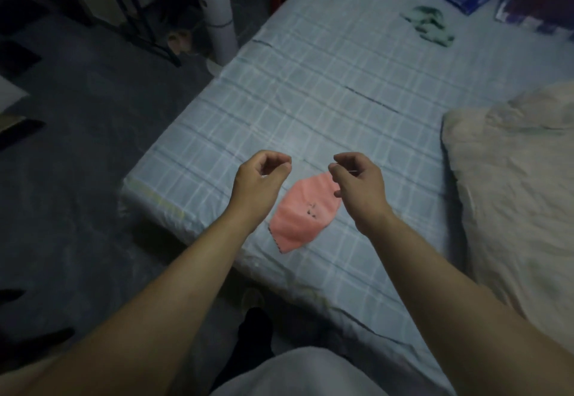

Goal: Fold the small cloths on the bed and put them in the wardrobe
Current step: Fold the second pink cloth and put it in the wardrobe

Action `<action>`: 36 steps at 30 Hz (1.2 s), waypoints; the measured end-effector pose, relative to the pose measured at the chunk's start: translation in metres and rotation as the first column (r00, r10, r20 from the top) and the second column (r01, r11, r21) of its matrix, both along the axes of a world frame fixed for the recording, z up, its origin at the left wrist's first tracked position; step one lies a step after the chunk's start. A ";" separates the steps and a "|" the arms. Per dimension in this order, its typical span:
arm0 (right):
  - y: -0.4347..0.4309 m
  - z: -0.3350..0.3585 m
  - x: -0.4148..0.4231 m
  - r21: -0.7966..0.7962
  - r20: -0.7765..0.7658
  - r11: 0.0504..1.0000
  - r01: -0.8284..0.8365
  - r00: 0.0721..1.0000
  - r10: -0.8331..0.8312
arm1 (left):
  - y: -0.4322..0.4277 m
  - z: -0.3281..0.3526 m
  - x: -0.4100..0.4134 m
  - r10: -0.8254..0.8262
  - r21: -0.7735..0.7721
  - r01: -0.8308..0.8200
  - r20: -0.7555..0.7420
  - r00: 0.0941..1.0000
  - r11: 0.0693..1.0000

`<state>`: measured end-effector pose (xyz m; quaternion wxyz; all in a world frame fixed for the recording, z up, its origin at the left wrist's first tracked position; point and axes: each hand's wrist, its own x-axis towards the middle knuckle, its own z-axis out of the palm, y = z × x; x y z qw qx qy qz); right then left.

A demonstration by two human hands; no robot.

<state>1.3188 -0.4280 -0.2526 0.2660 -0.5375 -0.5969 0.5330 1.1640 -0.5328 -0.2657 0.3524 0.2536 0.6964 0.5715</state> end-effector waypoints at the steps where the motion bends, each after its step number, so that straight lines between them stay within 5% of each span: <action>1: 0.001 -0.007 -0.002 -0.023 0.024 0.999 0.030 0.999 -0.030 | 0.002 -0.012 -0.005 -0.021 -0.023 0.021 0.001 1.000 1.000; 6: -0.002 -0.052 0.002 -0.167 0.118 0.974 0.150 0.984 -0.131 | 0.007 -0.080 -0.011 -0.166 -0.233 0.159 -0.013 0.986 0.959; 12: -0.007 -0.123 0.014 -0.418 0.224 0.870 0.264 0.957 -0.183 | 0.007 -0.158 0.005 -0.401 -0.482 0.351 -0.001 0.916 0.803; 15: -0.004 -0.162 0.012 -0.518 0.254 0.797 0.310 0.946 -0.202 | 0.006 -0.193 0.011 -0.605 -0.599 0.444 -0.088 0.791 0.667; 21: 0.000 -0.231 0.006 -0.601 0.333 0.708 0.370 0.922 -0.199 | 0.003 -0.255 0.015 -0.896 -0.812 0.450 -0.188 0.402 0.372; 26: -0.003 -0.264 0.002 -0.703 0.310 0.607 0.371 0.928 -0.208 | 0.000 -0.284 0.019 -0.884 -0.825 0.346 -0.350 0.309 0.447; 32: -0.003 -0.271 0.005 -0.715 0.286 0.580 0.391 0.920 -0.268 | 0.003 -0.281 0.012 -0.755 -0.638 0.415 -0.472 0.455 0.649; 36: -0.001 -0.247 0.008 -0.714 0.259 0.613 0.337 0.941 -0.216 | 0.008 -0.255 0.009 -0.653 -0.558 0.434 -0.283 0.702 0.708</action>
